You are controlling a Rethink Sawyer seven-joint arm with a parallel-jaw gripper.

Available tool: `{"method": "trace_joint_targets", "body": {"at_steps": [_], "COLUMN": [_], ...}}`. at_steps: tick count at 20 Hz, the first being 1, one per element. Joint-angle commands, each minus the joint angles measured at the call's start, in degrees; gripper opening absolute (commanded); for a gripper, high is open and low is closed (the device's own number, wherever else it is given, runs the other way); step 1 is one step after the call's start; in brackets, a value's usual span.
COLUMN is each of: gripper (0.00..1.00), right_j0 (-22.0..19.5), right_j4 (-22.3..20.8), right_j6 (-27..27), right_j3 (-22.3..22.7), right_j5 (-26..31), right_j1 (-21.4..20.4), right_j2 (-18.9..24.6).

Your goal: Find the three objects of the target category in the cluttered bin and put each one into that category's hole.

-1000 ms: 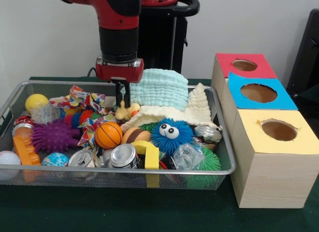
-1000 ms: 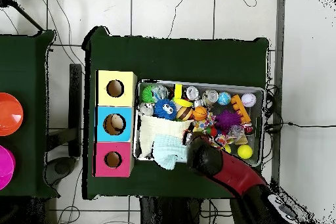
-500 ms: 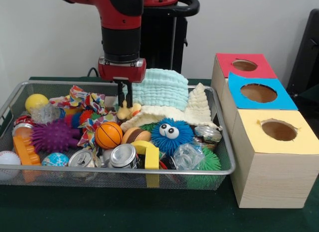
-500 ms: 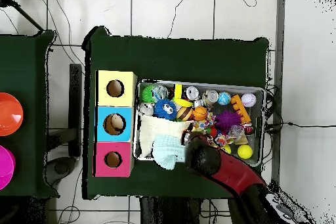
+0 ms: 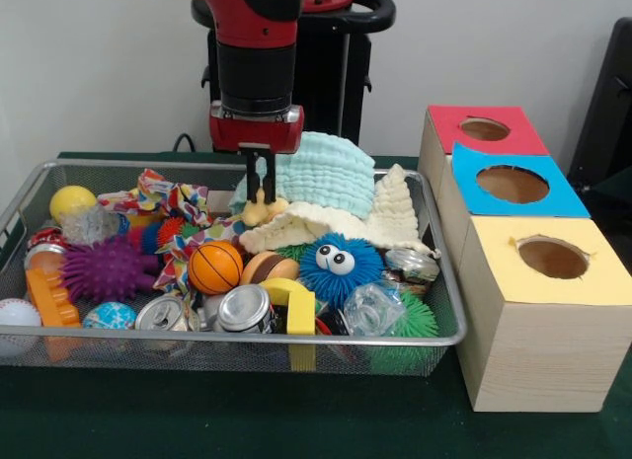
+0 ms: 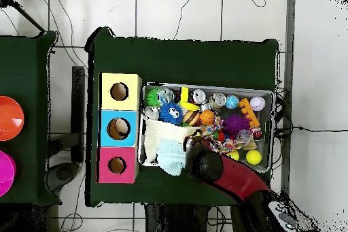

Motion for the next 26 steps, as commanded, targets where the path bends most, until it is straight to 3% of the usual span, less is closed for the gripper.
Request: {"method": "trace_joint_targets", "body": {"at_steps": [1,15,26], "gripper": [0.0,0.0,0.0], "right_j0": [1.32,3.93,3.75], "right_j4": [1.59,1.64,1.3], "right_j6": [9.64,10.44,9.48], "right_j3": [-1.6,-1.58,-1.7], "right_j5": [8.79,11.88,13.97], "right_j1": [-1.84,-4.6,-5.99], "right_j2": [-0.05,-2.61,-2.89]}}
